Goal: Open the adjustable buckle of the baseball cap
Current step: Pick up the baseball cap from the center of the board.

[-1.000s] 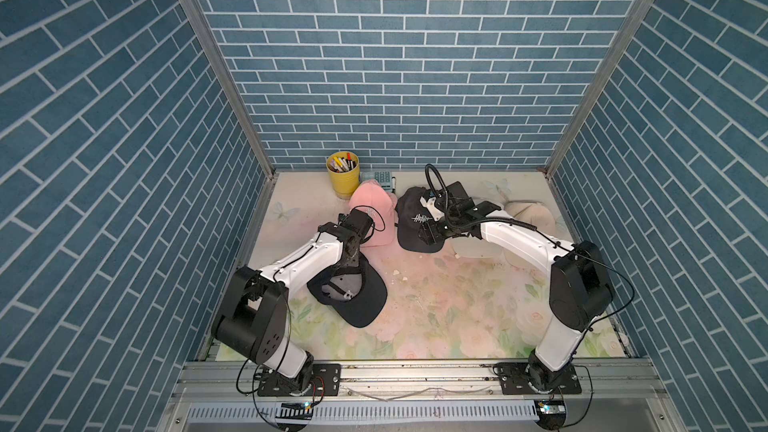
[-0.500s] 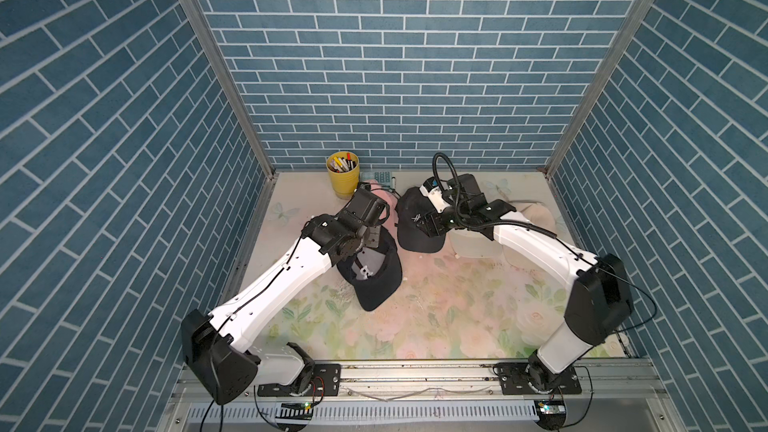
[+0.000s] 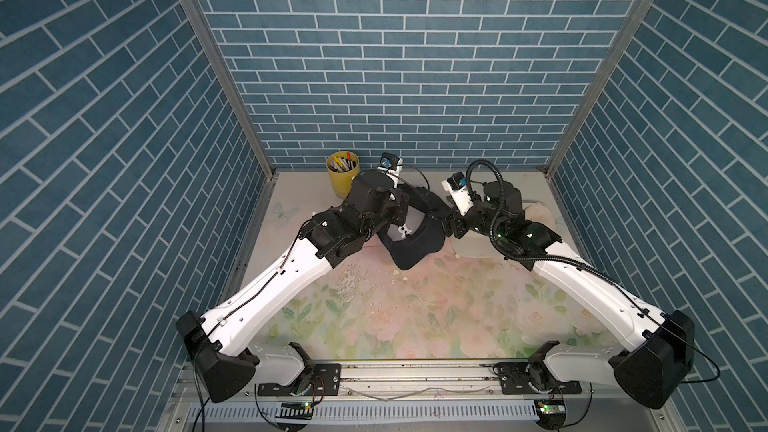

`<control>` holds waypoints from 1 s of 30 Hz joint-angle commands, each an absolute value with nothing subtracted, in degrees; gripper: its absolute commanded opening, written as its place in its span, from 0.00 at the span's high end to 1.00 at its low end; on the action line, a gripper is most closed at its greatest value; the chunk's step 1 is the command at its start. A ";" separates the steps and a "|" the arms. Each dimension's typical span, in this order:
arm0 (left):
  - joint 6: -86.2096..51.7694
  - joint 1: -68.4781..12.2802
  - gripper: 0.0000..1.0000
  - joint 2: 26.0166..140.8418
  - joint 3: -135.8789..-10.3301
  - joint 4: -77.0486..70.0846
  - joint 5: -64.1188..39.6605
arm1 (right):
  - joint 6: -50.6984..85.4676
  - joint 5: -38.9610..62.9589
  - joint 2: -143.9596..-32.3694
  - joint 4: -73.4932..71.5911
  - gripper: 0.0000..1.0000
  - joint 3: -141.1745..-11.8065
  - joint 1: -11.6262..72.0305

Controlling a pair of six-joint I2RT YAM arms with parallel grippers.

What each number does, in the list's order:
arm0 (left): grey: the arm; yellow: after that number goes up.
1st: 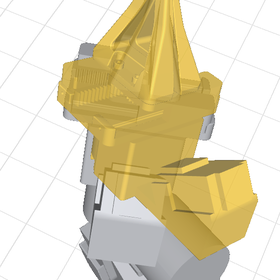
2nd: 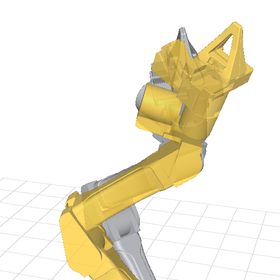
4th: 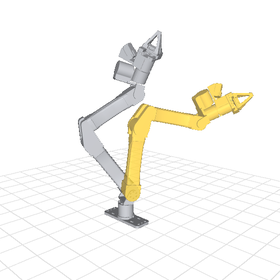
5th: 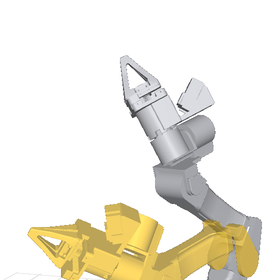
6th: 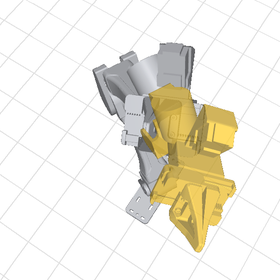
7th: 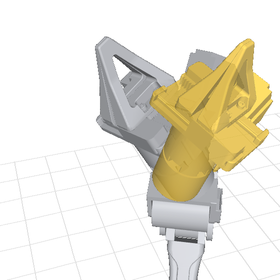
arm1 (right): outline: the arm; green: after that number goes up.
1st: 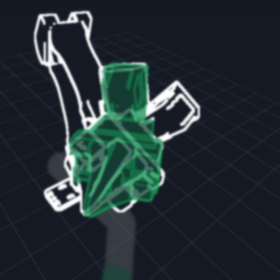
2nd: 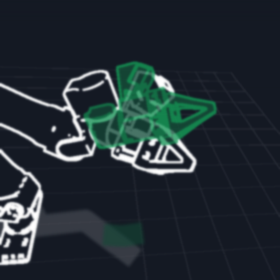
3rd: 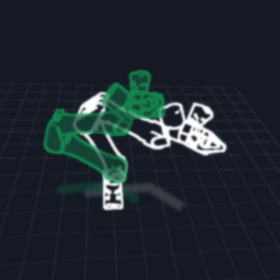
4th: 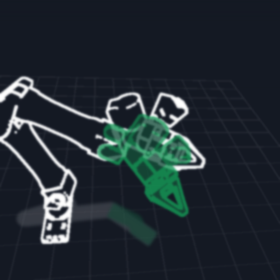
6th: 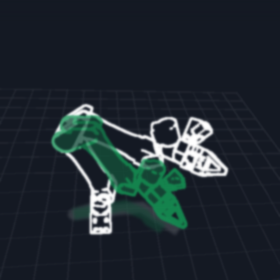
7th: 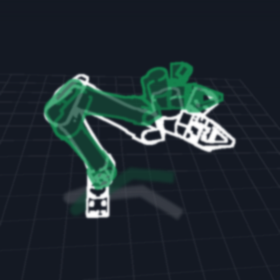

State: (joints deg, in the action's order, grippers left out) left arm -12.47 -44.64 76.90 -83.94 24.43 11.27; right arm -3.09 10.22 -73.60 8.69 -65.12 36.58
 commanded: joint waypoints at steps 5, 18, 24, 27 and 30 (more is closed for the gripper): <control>-9.84 -45.00 1.00 78.29 -84.29 12.39 2.55 | -5.28 5.62 -74.12 0.03 0.30 -63.34 36.56; -12.70 -45.09 1.00 79.70 -83.01 6.79 -1.72 | -2.37 0.01 -72.24 -17.11 0.57 -56.53 36.58; -13.46 -45.09 1.00 80.82 -83.01 6.66 -1.85 | -2.76 0.32 -73.04 -18.43 0.62 -58.33 36.56; -13.77 -45.04 1.00 80.89 -82.87 6.42 -1.85 | -2.72 0.35 -72.70 -18.72 0.70 -58.62 36.56; -14.08 -45.09 1.00 80.82 -82.54 6.04 -2.17 | -2.74 0.18 -72.12 -18.79 0.75 -58.49 36.56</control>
